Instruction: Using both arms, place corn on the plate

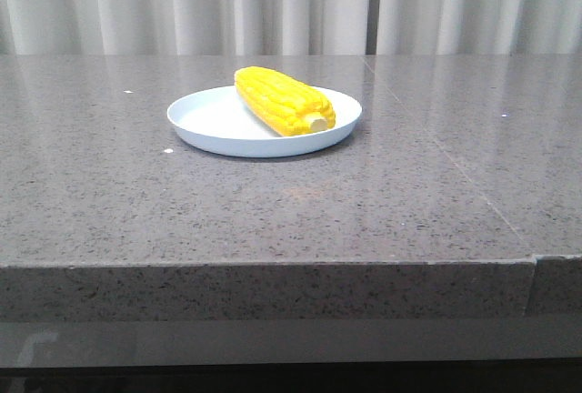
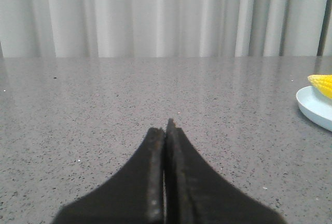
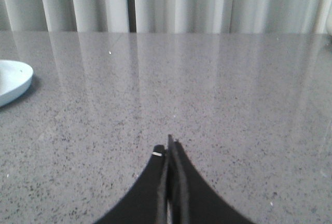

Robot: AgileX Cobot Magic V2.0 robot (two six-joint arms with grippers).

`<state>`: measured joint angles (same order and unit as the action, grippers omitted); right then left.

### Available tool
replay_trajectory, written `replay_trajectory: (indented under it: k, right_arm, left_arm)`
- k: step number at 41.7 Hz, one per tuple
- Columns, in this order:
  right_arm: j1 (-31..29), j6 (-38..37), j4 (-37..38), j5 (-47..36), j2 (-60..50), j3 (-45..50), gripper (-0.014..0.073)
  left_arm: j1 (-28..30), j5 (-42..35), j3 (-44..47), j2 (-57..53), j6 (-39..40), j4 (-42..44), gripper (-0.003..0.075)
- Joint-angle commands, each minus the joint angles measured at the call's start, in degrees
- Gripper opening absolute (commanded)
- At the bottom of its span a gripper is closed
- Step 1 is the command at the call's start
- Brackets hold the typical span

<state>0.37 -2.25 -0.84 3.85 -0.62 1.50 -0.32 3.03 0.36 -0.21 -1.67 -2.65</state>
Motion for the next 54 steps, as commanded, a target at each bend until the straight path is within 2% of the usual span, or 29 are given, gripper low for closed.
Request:
replay_trajectory:
  k: [1,15,22,54]
  right_arm:
    - [-0.37,0.33,-0.23,-6.88,-0.70,-0.90,-0.0068]
    - [-0.37,0.27,-0.23,-7.18,-0.70,-0.90,-0.0068]
    - [-0.37,-0.61,-2.79,-8.32,-0.70,-0.90,-0.0068]
    - [-0.37,-0.61,-2.79,-8.37,-0.70,-0.90,-0.0068]
  left_arm:
    - [0.05,-4.73,0.06,-1.10,0.51,-0.53,-0.0020]
    - [0.05,-4.73,0.06,-1.10,0.51,-0.53,-0.0020]
    - [0.05,-4.73,0.06,-1.10,0.51,-0.53,-0.0020]
    - [0.05,-4.73,0.06,-1.10,0.51,-0.53,-0.0020]
